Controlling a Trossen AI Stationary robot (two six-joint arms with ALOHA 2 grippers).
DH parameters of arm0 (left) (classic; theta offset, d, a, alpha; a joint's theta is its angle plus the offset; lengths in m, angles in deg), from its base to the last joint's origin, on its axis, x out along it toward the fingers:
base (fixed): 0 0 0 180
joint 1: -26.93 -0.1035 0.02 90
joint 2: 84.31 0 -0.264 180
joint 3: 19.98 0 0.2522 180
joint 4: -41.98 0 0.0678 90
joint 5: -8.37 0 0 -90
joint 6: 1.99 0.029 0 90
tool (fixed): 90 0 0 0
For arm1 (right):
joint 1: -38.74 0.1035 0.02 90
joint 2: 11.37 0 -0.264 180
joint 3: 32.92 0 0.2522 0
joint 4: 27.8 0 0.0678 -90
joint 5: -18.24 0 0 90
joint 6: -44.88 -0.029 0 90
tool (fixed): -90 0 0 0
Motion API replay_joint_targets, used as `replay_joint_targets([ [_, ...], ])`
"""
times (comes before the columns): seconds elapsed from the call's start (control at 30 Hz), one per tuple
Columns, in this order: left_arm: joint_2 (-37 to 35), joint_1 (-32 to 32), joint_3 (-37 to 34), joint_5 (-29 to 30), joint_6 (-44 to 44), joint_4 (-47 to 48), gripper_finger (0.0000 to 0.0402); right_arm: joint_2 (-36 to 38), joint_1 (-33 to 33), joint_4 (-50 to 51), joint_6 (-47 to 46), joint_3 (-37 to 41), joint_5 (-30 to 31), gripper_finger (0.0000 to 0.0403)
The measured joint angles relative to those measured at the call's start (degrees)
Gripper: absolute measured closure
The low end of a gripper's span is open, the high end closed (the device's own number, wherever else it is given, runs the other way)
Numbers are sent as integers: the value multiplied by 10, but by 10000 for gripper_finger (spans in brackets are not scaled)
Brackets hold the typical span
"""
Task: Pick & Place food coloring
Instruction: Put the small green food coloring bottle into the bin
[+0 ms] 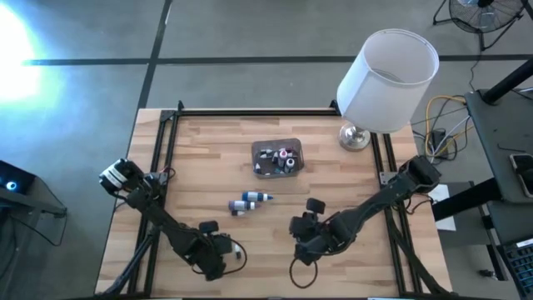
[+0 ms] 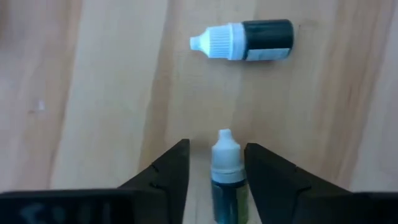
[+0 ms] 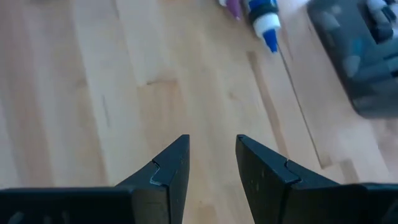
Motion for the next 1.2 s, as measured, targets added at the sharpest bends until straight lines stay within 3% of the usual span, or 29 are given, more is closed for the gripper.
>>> replay_joint_targets([
  [0.2, 0, -18, -5, 31, 1, 0, 333, 21, 6, 1, -52, 32, 11, 280],
  [0.4, -3, -46, -14, 20, 5, 7, 389, 80, 22, 2, -127, 55, 64, 280],
  [0.63, -68, -84, 20, 36, -44, 74, 396, 142, 21, 14, -150, 91, 85, 280],
  [0.8, -120, -62, 36, -11, 103, 124, 386, 162, 22, 13, -112, 118, 79, 280],
  [0.93, -118, -38, 31, -54, 216, 129, 366, 164, 22, 7, -98, 134, 65, 280],
  [1.2, -77, -29, 23, -36, 420, 126, 300, 158, 22, -7, -161, 149, 60, 280],
])
